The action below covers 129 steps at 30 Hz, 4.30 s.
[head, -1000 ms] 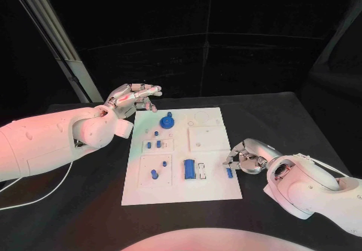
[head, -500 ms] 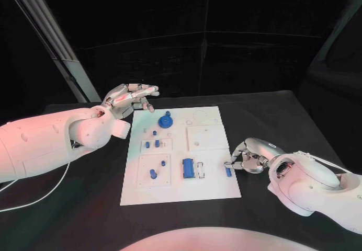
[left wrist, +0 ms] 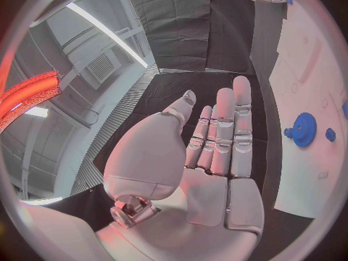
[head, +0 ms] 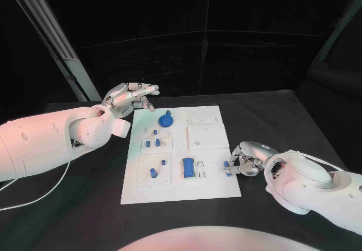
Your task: Assemble the parts on the task board
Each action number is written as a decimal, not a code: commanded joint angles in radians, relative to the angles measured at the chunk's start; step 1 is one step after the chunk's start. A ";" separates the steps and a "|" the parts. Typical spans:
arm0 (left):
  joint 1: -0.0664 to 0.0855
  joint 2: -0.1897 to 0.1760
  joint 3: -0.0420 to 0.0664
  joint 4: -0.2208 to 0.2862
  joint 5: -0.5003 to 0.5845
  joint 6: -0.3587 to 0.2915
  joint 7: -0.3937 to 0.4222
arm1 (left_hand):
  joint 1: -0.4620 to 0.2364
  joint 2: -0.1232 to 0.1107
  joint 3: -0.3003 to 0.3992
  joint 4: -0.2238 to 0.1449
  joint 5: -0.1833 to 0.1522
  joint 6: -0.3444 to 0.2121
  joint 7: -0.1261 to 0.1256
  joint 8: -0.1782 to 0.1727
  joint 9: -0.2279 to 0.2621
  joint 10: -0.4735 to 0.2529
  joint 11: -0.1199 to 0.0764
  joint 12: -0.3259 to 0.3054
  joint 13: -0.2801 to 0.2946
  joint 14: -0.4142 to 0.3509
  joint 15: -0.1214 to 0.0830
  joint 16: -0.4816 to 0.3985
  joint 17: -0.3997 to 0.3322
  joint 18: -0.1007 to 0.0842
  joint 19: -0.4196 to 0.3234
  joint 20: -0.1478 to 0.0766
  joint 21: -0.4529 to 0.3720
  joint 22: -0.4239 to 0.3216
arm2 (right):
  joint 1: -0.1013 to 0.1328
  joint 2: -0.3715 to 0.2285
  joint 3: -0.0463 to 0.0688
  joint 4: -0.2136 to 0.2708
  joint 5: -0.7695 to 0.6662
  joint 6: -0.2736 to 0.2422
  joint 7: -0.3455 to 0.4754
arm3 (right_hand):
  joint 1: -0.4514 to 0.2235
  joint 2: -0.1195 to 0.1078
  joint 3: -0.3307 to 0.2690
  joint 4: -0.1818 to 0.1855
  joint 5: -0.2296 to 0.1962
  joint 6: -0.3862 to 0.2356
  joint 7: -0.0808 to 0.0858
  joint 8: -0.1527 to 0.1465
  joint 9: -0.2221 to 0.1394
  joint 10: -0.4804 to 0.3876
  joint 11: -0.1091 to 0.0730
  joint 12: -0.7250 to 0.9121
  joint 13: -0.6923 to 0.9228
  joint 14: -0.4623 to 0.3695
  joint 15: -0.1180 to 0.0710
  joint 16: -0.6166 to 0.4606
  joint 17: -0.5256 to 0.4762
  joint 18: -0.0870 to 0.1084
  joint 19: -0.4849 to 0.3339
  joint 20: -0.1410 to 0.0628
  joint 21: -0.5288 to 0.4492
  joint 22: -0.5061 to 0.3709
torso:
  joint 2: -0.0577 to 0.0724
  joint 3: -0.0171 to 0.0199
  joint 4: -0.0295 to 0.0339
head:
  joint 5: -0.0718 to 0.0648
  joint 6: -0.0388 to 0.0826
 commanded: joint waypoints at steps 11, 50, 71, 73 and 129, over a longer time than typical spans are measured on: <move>0.001 0.001 0.000 -0.001 0.000 0.016 0.002 | 0.001 0.008 -0.008 -0.001 -0.001 -0.006 -0.003 0.007 0.000 -0.007 0.003 0.002 -0.001 -0.008 0.002 0.004 -0.001 0.013 0.008 0.000 -0.001 -0.001 | 0.000 0.046 -0.001 -0.018 -0.124 0.116 -0.041 | 0.101 0.014 0.004 -0.039 0.034 0.005 -0.002 0.009 0.011 -0.014 -0.002 -0.016 -0.003 0.023 0.000 -0.009 -0.002 -0.004 -0.005 -0.002 -0.005 0.104 | -0.001 -0.0001 -0.0012 | 0.003 -0.002; 0.001 0.001 -0.001 -0.002 0.000 0.024 -0.007 | 0.001 0.010 -0.009 0.000 -0.001 -0.006 -0.002 0.009 0.000 -0.008 0.003 0.004 -0.001 -0.008 0.002 0.005 -0.002 0.013 0.008 0.000 -0.002 -0.002 | 0.000 0.089 -0.002 0.000 -0.111 -0.007 -0.048 | 0.156 0.024 0.348 -0.030 0.034 0.062 -0.006 -0.092 -0.016 0.001 -0.007 -0.029 -0.002 0.032 -0.004 0.008 0.043 -0.010 0.013 -0.007 0.005 0.128 | -0.002 0.0003 -0.0003 | 0.003 -0.004; 0.001 0.002 -0.002 -0.001 -0.001 0.024 -0.008 | 0.001 0.010 -0.009 0.000 -0.001 -0.006 -0.002 0.009 0.000 -0.008 0.003 0.004 -0.001 -0.009 0.002 0.005 -0.002 0.013 0.008 0.000 -0.002 -0.002 | 0.000 0.093 -0.002 0.010 0.204 -0.107 0.025 | 0.005 -0.065 0.319 0.029 0.198 0.122 -0.017 -0.112 -0.005 0.040 -0.015 0.031 0.044 0.042 -0.010 0.044 0.095 -0.017 0.034 -0.011 0.024 0.158 | -0.001 -0.0007 0.0002 | 0.005 -0.008; 0.001 0.002 -0.002 0.000 -0.001 0.024 -0.008 | 0.001 0.010 -0.009 0.000 -0.001 -0.006 -0.002 0.009 0.000 -0.008 0.003 0.004 -0.001 -0.009 0.002 0.005 -0.002 0.013 0.008 0.000 -0.002 -0.002 | 0.000 0.102 -0.002 0.005 0.219 -0.099 0.020 | -0.012 -0.068 0.306 0.033 0.213 0.126 -0.018 -0.113 -0.003 0.041 -0.016 0.032 0.045 0.042 -0.011 0.044 0.096 -0.017 0.035 -0.013 0.024 0.158 | -0.001 -0.0012 0.0005 | 0.005 -0.009; 0.002 -0.003 -0.002 0.005 -0.001 0.025 -0.012 | 0.002 0.010 -0.011 -0.001 -0.001 -0.006 -0.003 0.010 0.000 -0.009 0.003 0.006 -0.002 -0.010 0.002 0.005 -0.003 0.013 0.008 0.000 -0.003 -0.003 | 0.000 0.138 -0.002 -0.026 0.192 -0.084 0.055 | -0.061 -0.006 0.073 -0.005 -0.040 0.112 -0.013 -0.153 0.046 0.028 -0.010 -0.010 0.043 0.034 -0.008 0.018 0.065 -0.012 0.020 -0.011 0.010 0.142 | -0.003 0.0002 -0.0020 | 0.009 -0.009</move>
